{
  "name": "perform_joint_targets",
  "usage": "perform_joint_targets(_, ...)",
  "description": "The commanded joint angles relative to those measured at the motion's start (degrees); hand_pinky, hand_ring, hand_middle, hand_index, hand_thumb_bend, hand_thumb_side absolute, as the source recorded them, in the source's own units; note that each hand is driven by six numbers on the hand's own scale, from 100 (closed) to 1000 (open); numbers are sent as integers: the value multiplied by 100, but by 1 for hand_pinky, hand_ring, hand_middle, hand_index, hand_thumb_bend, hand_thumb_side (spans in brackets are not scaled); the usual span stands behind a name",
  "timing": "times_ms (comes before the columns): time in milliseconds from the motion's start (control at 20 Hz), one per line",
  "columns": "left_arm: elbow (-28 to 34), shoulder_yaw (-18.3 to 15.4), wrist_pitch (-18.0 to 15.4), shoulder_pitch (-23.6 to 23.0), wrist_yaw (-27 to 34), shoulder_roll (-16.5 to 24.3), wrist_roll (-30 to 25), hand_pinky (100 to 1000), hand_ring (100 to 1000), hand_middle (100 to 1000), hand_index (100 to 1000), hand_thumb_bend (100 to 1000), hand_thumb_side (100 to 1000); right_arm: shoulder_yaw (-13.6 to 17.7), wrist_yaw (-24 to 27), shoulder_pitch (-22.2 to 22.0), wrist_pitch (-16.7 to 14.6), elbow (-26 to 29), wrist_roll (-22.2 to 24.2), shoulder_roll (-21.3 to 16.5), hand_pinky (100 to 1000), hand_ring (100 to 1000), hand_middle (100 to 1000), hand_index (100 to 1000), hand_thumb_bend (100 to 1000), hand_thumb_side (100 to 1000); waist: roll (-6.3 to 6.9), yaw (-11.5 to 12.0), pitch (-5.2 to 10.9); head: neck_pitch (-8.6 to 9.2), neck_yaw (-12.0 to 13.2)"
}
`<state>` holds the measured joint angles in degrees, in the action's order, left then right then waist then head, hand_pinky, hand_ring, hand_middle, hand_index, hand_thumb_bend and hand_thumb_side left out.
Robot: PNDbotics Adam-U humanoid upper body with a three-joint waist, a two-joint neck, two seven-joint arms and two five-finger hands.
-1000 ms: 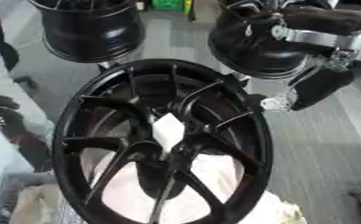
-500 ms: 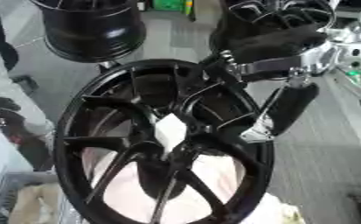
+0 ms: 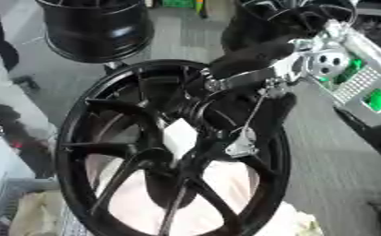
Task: Pull the pin out of the wheel hub.
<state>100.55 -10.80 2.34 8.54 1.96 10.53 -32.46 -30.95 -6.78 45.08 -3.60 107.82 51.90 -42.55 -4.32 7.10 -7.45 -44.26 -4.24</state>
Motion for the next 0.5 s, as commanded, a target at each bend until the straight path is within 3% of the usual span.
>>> perform_joint_targets(50, 64, 6, -16, 71, -12, 89, -28, 697, 647, 641, 734, 100, 878, -20, 73, 144, 3, -104, 7, 60, 802, 895, 893, 947, 273, 331, 41, 8, 52, 14, -27)
perform_joint_targets(500, 62, 18, -20, 85, -2, 67, -49, 697, 647, 642, 734, 100, 878, -108, 65, 244, -14, -430, 7, 397, 784, 871, 867, 923, 216, 386, 60, 44, 49, 14, -64)
